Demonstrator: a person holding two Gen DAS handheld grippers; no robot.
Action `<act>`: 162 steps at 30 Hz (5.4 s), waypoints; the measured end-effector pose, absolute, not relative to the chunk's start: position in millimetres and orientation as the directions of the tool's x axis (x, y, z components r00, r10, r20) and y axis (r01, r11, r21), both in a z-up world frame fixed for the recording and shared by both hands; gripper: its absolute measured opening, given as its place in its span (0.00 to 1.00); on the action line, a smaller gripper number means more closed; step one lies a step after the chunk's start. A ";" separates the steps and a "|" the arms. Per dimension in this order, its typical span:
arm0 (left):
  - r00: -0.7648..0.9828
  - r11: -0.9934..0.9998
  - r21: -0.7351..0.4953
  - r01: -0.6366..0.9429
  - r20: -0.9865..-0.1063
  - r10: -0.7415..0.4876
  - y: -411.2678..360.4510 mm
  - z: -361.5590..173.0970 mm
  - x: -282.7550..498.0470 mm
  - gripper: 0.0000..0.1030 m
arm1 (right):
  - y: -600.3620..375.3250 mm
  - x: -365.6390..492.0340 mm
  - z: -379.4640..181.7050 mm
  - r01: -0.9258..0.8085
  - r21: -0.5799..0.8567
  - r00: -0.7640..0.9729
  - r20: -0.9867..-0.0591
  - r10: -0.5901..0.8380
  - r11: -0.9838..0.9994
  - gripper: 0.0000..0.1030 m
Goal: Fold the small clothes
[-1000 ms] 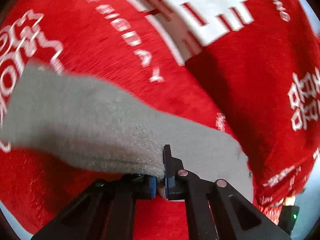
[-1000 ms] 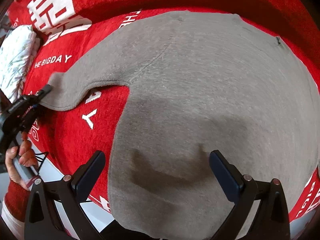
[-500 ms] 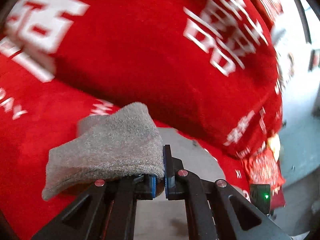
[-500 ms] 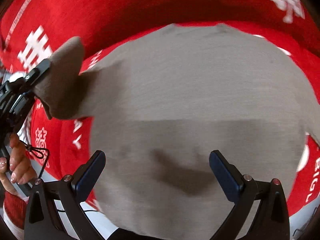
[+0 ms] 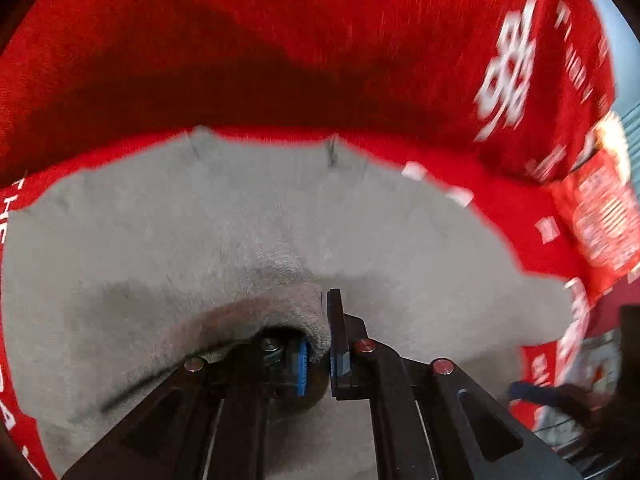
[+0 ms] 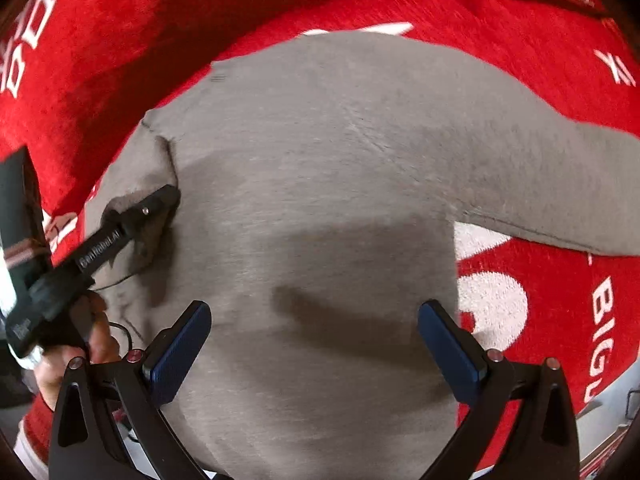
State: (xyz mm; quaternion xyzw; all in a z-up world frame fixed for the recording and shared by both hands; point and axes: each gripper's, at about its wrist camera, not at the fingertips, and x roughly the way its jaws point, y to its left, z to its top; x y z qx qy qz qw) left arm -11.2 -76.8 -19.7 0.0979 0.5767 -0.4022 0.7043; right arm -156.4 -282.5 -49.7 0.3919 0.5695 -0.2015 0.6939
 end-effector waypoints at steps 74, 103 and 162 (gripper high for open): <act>0.060 0.836 -0.226 0.499 -0.954 -0.294 100.9 -49.2 193.6 0.08 | -102.1 23.0 -117.1 0.613 0.786 0.586 -0.524 0.618 0.085 0.19; 0.205 0.847 -0.003 0.532 -0.970 -0.132 54.6 -46.2 107.1 0.08 | -333.6 -136.2 -68.5 0.839 0.453 0.422 -0.891 0.165 0.300 0.12; -0.003 0.690 -0.046 0.722 -0.998 -0.064 -203.7 -18.2 -94.5 0.98 | -515.5 -424.2 -95.2 0.553 0.730 0.751 -0.646 -0.141 -0.402 0.66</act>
